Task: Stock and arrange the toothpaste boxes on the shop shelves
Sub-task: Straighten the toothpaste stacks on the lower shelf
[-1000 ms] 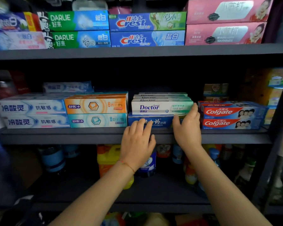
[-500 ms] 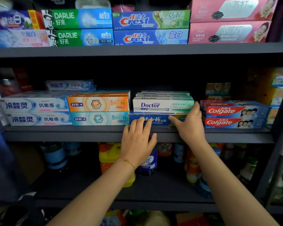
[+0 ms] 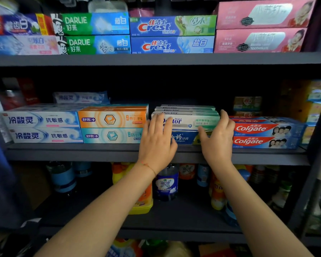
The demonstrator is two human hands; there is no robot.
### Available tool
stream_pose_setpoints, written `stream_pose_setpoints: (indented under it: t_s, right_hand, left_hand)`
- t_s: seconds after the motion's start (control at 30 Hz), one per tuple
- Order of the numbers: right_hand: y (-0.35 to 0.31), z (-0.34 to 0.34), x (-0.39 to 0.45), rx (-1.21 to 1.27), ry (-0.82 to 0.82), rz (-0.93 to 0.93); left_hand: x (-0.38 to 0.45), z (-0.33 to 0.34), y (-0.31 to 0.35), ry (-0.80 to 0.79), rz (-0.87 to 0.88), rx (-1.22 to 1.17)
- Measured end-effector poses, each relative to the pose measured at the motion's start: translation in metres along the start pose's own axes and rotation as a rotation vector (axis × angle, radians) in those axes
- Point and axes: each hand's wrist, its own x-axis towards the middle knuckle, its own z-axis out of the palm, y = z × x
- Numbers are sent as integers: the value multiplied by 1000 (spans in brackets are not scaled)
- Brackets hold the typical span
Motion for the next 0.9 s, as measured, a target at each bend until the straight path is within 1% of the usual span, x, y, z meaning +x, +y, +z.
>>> stream_pose_setpoints:
  t_s: [0.07,0.17,0.5,0.8,0.9]
  right_hand:
    - [-1,1,0,-74,39,-64]
    - [0,2,4,-142,23,-83]
    - [1,0,6,-134,-39,-93]
    - [-5,0,7,-151,-87,-55]
    - [-4,-1,7,-150,-78,-65]
  left_hand:
    - [18,-2,-3,-71,6,35]
    - [34,1,-7,-170,10,111]
    - [32,-2,-15,0,65,167]
    - [32,-3,-22,10,59,161]
    - [32,-5,-23,17,55,161]
